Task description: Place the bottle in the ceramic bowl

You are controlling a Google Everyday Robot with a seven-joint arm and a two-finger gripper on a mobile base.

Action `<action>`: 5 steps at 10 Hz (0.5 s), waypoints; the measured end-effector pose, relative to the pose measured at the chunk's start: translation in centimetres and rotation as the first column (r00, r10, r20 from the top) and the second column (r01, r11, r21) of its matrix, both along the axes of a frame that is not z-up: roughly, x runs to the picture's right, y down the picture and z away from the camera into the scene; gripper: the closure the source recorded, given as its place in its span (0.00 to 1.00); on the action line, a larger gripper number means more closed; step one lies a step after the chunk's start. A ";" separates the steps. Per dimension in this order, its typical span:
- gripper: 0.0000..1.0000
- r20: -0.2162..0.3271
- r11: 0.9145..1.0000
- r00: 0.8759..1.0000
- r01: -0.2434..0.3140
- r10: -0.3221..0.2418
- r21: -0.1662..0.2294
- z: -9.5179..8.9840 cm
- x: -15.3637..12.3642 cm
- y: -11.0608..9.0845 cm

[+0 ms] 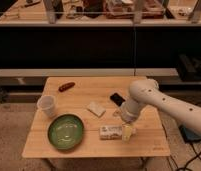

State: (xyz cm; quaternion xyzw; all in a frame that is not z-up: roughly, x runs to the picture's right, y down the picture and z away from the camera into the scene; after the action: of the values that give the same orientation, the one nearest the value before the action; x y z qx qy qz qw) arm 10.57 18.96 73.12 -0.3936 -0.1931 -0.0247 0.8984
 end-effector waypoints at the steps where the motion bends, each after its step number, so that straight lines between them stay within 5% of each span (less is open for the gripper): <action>1: 0.20 -0.003 1.000 1.000 -0.023 0.023 -0.010 0.8 0.3 0.2; 5: 0.20 -0.010 0.995 0.997 -0.076 0.076 -0.069 3.3 0.1 1.8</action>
State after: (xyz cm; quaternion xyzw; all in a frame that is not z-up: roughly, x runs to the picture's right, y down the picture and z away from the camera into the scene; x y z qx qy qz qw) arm 10.66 20.75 76.43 -0.4172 -0.2054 0.0177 0.8851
